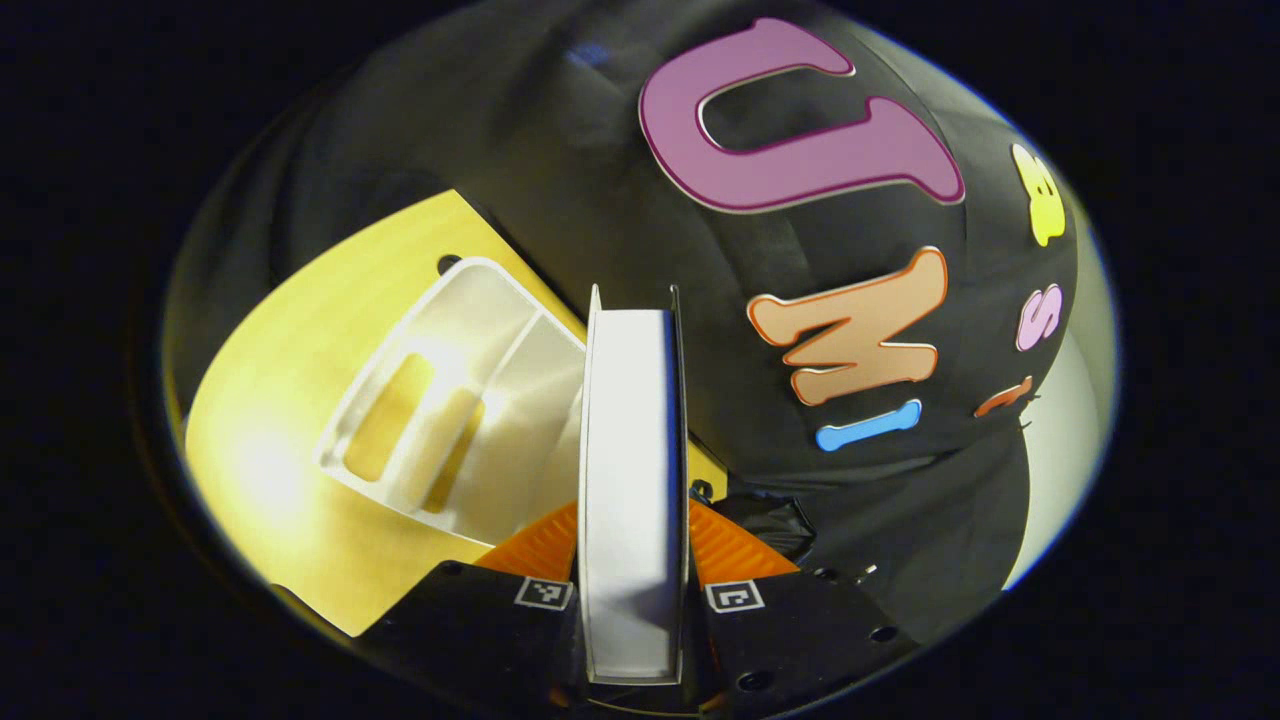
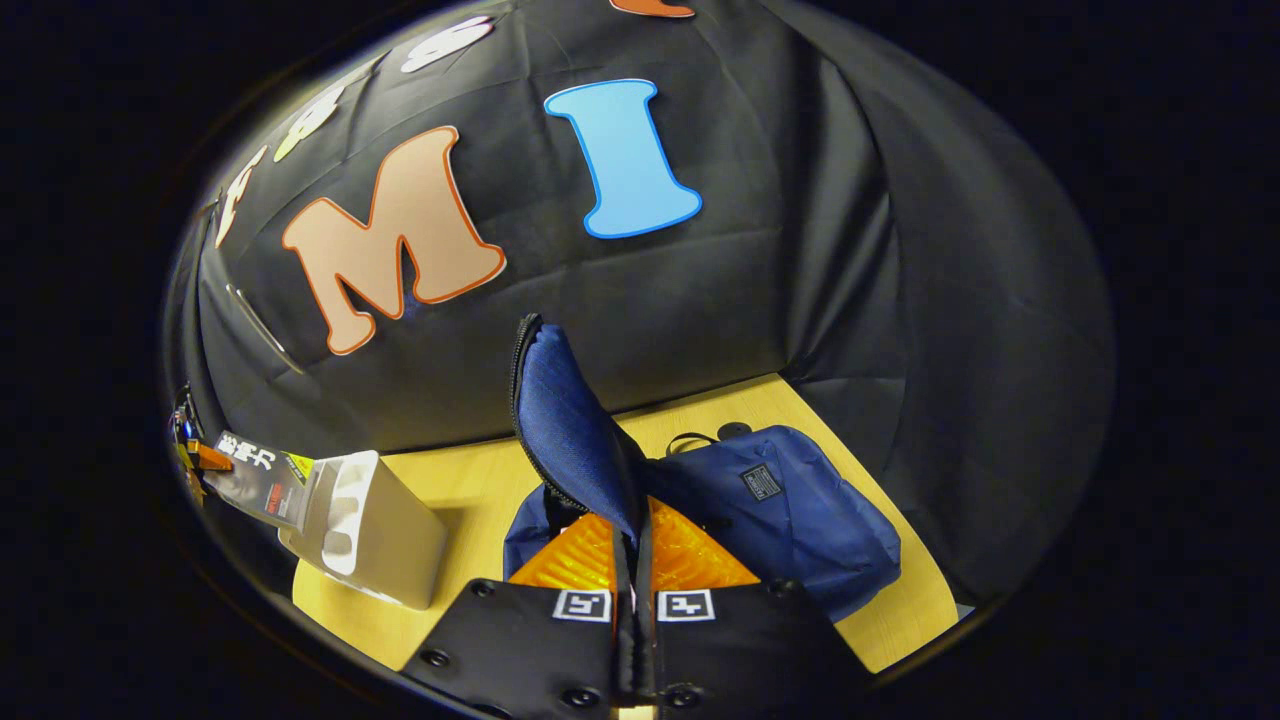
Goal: Open the schoolbag, grab two books from the bookshelf and put them into the schoolbag.
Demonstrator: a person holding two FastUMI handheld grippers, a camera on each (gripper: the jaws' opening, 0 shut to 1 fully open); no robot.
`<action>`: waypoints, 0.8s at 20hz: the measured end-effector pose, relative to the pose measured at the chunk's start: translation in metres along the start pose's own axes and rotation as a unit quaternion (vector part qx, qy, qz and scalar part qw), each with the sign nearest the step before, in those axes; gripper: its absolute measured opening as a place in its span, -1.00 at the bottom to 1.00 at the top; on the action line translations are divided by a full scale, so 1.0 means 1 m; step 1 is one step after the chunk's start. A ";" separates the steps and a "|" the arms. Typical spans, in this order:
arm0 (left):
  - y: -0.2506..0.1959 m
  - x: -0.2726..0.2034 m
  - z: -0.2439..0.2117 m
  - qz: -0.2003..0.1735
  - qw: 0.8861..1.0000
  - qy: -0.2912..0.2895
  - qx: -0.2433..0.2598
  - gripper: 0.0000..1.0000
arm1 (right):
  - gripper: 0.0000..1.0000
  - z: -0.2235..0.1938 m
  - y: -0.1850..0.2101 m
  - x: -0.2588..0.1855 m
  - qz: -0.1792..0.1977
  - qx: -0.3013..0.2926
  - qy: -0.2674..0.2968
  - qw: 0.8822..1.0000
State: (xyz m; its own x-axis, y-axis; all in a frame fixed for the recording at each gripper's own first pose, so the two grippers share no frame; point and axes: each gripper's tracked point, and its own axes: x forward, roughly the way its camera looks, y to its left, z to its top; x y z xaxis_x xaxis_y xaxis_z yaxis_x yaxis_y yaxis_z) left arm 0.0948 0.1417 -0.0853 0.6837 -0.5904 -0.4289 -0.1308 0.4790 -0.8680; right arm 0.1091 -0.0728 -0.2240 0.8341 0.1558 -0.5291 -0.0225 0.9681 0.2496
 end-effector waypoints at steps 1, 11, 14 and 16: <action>-0.006 0.009 -0.007 -0.002 1.000 0.006 0.003 -0.32 | -1.00 -0.001 -0.001 -0.002 0.001 0.001 0.000 1.000; -0.069 0.128 -0.104 -0.035 0.995 0.093 0.031 -0.32 | -0.93 -0.001 0.002 -0.005 0.016 -0.006 -0.001 1.000; -0.078 0.171 -0.141 -0.023 0.992 0.119 0.040 -0.29 | -0.94 -0.005 0.004 -0.004 0.026 -0.014 0.001 1.000; -0.084 0.196 -0.166 -0.019 0.989 0.134 0.051 -0.29 | -0.93 -0.002 0.005 -0.004 0.030 -0.018 -0.001 0.999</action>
State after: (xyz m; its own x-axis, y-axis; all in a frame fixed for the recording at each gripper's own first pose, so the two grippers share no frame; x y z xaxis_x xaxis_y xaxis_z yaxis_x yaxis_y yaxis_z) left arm 0.1203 -0.1219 -0.1381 0.4698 -0.7534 -0.4602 -0.0262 0.5092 -0.8603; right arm 0.1045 -0.0676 -0.2227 0.8316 0.2135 -0.5127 -0.0922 0.9634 0.2516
